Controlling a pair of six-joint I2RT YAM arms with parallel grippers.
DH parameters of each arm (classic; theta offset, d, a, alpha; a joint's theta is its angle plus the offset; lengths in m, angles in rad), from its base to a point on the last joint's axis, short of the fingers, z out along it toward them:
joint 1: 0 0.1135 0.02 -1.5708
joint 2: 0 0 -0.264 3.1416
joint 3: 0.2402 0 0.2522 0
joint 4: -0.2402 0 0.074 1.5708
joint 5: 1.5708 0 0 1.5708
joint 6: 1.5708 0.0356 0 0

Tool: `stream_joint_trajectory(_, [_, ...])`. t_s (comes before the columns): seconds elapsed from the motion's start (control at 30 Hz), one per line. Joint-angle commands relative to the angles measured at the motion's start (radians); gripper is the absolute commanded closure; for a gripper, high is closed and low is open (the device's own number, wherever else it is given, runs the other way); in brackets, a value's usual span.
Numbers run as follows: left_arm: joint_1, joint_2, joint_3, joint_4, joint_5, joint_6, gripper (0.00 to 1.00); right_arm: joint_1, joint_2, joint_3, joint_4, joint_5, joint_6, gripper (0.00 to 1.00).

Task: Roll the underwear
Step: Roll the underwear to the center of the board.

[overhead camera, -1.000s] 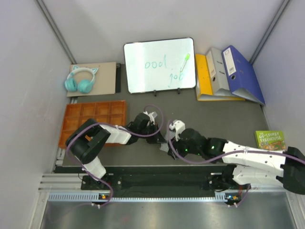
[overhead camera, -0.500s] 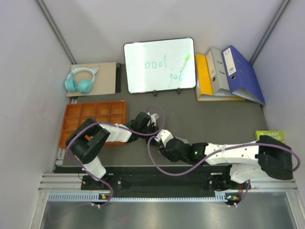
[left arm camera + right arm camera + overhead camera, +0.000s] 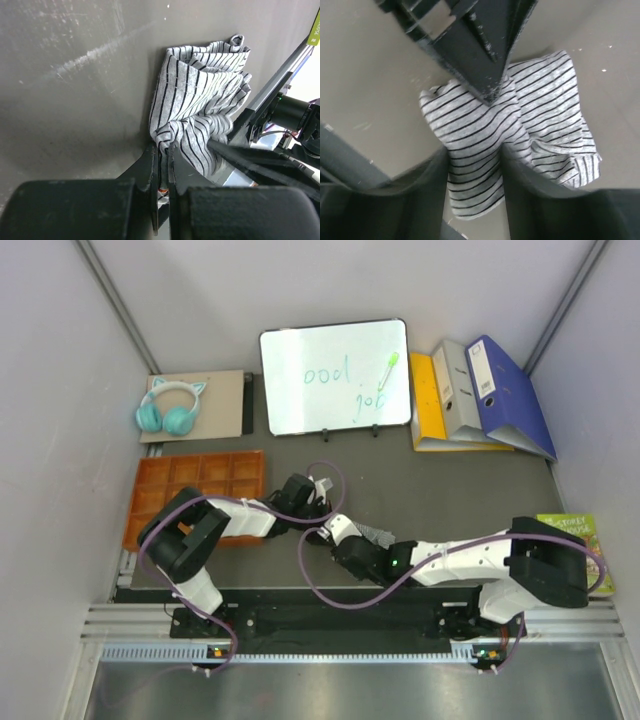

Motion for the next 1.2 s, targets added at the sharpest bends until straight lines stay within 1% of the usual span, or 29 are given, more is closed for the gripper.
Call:
stream_joint_trajectory(0.0, [-0.002,0.02,-0.063,-0.213,0.009,0.054,1.0,0.016,0.091,0.02,-0.054,-0.022,0.103,0.74])
stream_joint_trajectory(0.03, [0.001,0.014,-0.066,-0.206,0.014,0.047,1.0,0.016,0.111,0.025,-0.064,-0.033,0.113,0.78])
stream_joint_trajectory(0.07, [0.008,-0.001,-0.069,-0.201,0.017,0.044,1.0,0.016,0.116,0.028,-0.064,-0.045,0.117,0.89])
stream_joint_trajectory(0.1, [0.012,-0.009,-0.072,-0.203,0.018,0.038,1.0,0.016,0.116,0.028,-0.064,-0.068,0.127,0.94])
stream_joint_trajectory(0.13, [0.02,-0.017,-0.075,-0.204,0.015,0.037,0.91,0.016,0.104,0.028,-0.062,-0.079,0.133,1.0])
stream_joint_trajectory(0.23, [0.052,-0.077,-0.093,-0.215,0.005,0.027,0.72,0.013,0.07,0.025,-0.055,-0.131,0.152,1.0])
stream_joint_trajectory(0.27, [0.067,-0.118,-0.095,-0.223,-0.001,0.027,0.58,0.008,0.047,0.026,-0.047,-0.148,0.158,1.0])
stream_joint_trajectory(0.33, [0.08,-0.162,-0.09,-0.259,-0.035,0.032,0.49,-0.013,0.024,0.026,-0.036,-0.22,0.178,1.0])
stream_joint_trajectory(0.37, [0.084,-0.205,-0.086,-0.276,-0.044,0.035,0.42,-0.025,0.003,0.02,-0.016,-0.246,0.184,1.0])
stream_joint_trajectory(0.4, [0.086,-0.227,-0.075,-0.293,-0.06,0.044,0.4,-0.05,-0.007,0.017,-0.004,-0.3,0.204,1.0])
stream_joint_trajectory(0.47, [0.087,-0.284,-0.066,-0.339,-0.106,0.05,0.37,-0.081,-0.027,0.0,0.017,-0.352,0.225,1.0])
stream_joint_trajectory(0.5, [0.087,-0.302,-0.064,-0.348,-0.118,0.05,0.36,-0.094,-0.042,-0.006,0.033,-0.402,0.25,1.0])
stream_joint_trajectory(0.57, [0.089,-0.354,-0.072,-0.361,-0.153,0.047,0.35,-0.133,-0.06,-0.027,0.05,-0.433,0.271,1.0])
stream_joint_trajectory(0.67, [0.087,-0.42,-0.099,-0.33,-0.179,0.035,0.34,-0.194,-0.096,-0.073,0.097,-0.513,0.328,1.0])
stream_joint_trajectory(0.7, [0.087,-0.436,-0.118,-0.313,-0.179,0.029,0.34,-0.214,-0.108,-0.089,0.119,-0.563,0.36,1.0])
stream_joint_trajectory(0.73, [0.087,-0.462,-0.128,-0.299,-0.182,0.024,0.34,-0.231,-0.116,-0.104,0.161,-0.585,0.38,1.0])
stream_joint_trajectory(0.77, [0.083,-0.472,-0.136,-0.277,-0.184,0.018,0.34,-0.269,-0.122,-0.138,0.183,-0.608,0.396,1.0])
stream_joint_trajectory(0.8, [0.08,-0.479,-0.15,-0.263,-0.186,0.002,0.34,-0.286,-0.126,-0.152,0.2,-0.651,0.423,1.0])
stream_joint_trajectory(0.9, [0.038,-0.486,-0.165,-0.221,-0.216,-0.035,0.33,-0.357,-0.137,-0.201,0.243,-0.706,0.465,1.0])
stream_joint_trajectory(0.97, [-0.011,-0.477,-0.168,-0.189,-0.232,-0.067,0.33,-0.413,-0.13,-0.24,0.29,-0.742,0.491,1.0])
stream_joint_trajectory(1.03, [-0.063,-0.466,-0.178,-0.119,-0.253,-0.089,0.34,-0.447,-0.11,-0.27,0.327,-0.792,0.517,1.0])
stream_joint_trajectory(1.17, [-0.117,-0.437,-0.198,-0.02,-0.281,-0.14,0.34,-0.498,-0.076,-0.279,0.334,-0.843,0.52,1.0])
